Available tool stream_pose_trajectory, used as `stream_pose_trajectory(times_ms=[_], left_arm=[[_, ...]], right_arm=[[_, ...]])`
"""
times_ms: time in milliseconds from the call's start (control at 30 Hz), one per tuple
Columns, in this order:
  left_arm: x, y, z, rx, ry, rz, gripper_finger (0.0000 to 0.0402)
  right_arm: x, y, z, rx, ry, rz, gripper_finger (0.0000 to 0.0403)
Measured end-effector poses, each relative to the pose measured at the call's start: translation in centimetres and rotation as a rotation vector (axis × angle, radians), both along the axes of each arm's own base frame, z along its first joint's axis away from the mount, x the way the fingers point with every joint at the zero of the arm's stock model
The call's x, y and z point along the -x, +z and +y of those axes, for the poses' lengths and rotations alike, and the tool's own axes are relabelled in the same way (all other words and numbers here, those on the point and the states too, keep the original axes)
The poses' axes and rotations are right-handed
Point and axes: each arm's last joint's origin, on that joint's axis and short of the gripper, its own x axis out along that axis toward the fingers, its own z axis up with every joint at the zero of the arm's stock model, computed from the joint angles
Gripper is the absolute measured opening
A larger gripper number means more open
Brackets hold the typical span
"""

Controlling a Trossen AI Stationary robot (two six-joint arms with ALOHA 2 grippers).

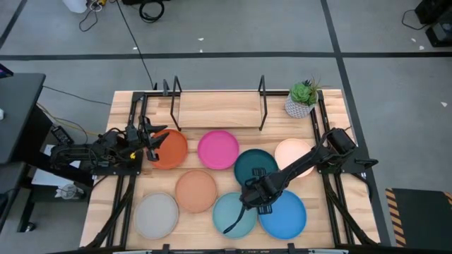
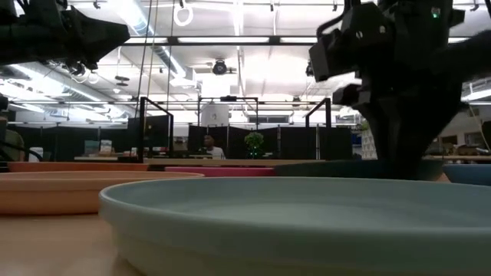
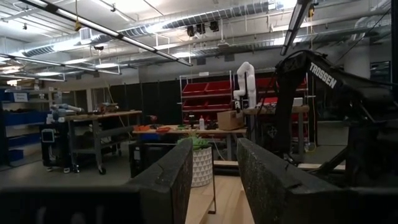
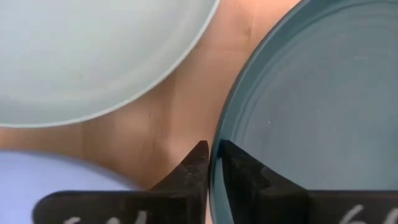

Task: Place and stack plates onto a shelf
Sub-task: Put the dark blue plate on the shelf

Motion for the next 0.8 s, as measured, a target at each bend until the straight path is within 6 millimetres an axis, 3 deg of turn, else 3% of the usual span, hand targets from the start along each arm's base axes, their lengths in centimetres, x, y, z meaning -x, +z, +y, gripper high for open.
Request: stream_pose_trajectory(times_ms=[233, 633, 800], left_arm=[[0.0, -0.1, 0.0, 0.000, 0.000, 0.006, 0.0135], [-0.1, -0.3, 0.0, 0.028, -0.010, 0.021, 0.0135], [-0.2, -0.5, 0.0, 0.051, -0.017, 0.042, 0.0135]], right_arm=[[-0.7, 2.4, 0.3, 0.014, 0.015, -0.003, 0.0017], [-1.1, 7.1, 0.1, 0.158, 0.057, 0.005, 0.0016], [-2.5, 7.7, -1.2, 0.218, 0.153, -0.054, 0.0016]])
